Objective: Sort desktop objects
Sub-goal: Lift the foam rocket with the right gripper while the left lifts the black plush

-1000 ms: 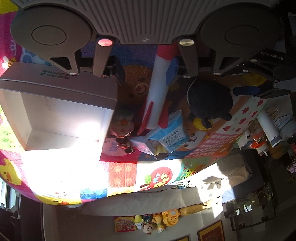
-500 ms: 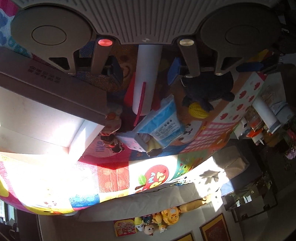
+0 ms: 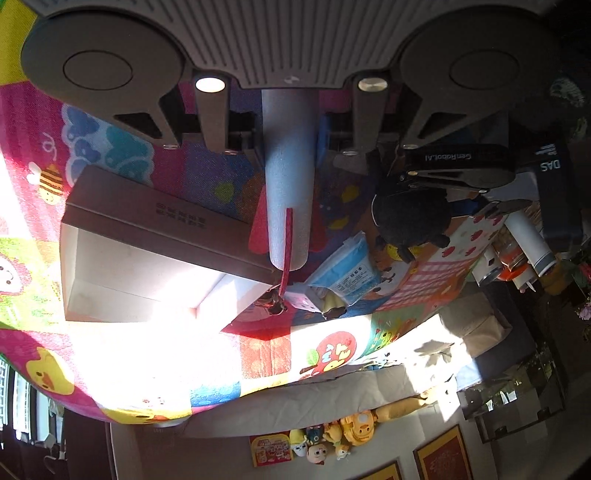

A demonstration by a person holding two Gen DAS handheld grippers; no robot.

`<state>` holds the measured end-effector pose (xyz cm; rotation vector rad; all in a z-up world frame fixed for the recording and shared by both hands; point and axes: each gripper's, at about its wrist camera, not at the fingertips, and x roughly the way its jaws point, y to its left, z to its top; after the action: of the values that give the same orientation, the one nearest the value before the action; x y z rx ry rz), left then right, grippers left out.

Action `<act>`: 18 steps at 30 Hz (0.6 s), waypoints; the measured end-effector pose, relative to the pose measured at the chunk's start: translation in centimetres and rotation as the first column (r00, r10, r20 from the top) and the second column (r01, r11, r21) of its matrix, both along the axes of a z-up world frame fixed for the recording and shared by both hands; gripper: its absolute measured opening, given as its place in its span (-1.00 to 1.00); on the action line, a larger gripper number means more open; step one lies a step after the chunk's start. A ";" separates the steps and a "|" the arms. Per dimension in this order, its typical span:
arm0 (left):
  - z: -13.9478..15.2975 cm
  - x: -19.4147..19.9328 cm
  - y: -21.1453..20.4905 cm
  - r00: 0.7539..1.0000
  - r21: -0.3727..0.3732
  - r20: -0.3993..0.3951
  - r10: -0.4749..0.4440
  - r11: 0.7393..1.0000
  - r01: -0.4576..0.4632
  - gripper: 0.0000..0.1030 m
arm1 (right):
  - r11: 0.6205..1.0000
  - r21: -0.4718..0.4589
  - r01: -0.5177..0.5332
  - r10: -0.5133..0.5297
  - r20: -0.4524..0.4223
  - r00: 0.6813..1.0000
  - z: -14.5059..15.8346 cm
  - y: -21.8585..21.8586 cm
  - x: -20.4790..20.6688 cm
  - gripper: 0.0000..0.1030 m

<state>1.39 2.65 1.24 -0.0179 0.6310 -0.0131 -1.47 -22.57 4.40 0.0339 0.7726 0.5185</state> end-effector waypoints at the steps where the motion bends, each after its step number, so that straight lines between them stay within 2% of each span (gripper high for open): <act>1: 0.1 -0.2 0.1 1.000 -0.002 -0.003 -0.011 1.000 0.011 0.69 | 1.000 0.001 0.009 -0.009 -0.009 1.000 0.0 -0.6 -0.4 -0.46; 5: 1.2 -1.6 0.6 0.998 -0.024 -0.023 -0.063 0.998 0.063 0.67 | 0.998 0.027 0.054 -0.052 -0.051 0.997 -0.2 -2.7 -1.8 -0.46; 7: 2.3 -2.3 0.5 0.995 -0.037 -0.008 -0.096 0.995 0.095 0.67 | 0.996 0.034 0.082 -0.080 -0.045 0.996 0.0 -3.4 -2.4 -0.46; 13: 7.4 -3.6 -1.0 0.974 -0.055 0.116 -0.194 0.978 0.201 0.67 | 0.990 0.062 0.130 -0.133 0.045 0.990 3.0 -5.3 -4.3 -0.46; 18: 11.4 -3.3 -2.2 0.939 -0.096 0.175 -0.296 0.944 0.316 0.67 | 0.986 0.093 0.140 -0.154 0.162 0.975 6.1 -6.3 -6.4 -0.46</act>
<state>-1.89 0.44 12.64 -0.0372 0.4683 -0.3533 -7.82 -28.82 10.47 0.1200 0.5781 0.4058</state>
